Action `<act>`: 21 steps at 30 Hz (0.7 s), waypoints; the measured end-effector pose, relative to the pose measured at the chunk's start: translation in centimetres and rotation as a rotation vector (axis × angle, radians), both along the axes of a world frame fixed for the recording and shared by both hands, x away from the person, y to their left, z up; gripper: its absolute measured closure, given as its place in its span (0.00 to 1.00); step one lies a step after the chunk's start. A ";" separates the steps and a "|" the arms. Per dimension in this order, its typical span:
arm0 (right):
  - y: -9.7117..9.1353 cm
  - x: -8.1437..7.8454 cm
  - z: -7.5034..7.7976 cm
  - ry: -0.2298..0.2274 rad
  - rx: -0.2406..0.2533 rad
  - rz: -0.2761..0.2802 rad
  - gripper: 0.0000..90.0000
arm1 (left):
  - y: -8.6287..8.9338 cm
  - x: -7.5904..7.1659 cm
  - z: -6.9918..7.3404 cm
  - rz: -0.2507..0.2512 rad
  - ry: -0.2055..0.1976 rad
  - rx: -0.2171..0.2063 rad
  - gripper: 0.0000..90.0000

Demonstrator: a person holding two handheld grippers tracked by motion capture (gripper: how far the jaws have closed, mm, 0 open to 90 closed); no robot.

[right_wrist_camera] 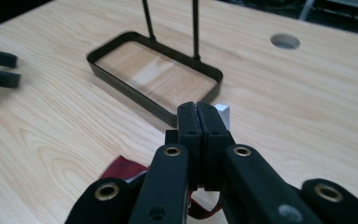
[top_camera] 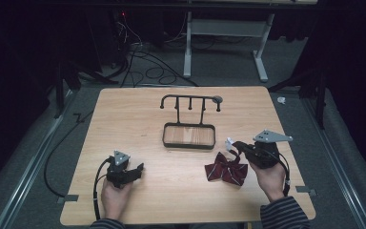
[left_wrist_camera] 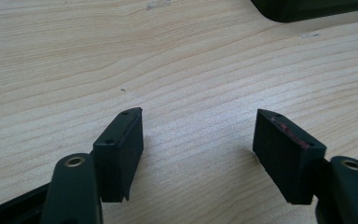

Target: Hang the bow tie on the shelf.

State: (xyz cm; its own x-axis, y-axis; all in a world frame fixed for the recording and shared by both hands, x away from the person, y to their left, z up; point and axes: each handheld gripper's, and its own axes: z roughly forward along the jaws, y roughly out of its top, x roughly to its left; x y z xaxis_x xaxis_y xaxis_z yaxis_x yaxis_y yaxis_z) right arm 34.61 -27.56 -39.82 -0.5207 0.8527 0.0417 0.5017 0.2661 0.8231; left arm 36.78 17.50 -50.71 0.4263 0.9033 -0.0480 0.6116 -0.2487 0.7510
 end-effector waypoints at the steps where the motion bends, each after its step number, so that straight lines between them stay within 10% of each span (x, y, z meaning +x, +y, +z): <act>1: 0.1 0.0 0.3 -0.003 0.003 0.008 1.00 | 0.0 0.0 0.0 0.001 -0.002 -0.002 0.38; 21: 2.0 1.3 5.2 -0.067 0.029 0.138 1.00 | 0.0 0.0 0.0 0.000 0.000 0.000 0.38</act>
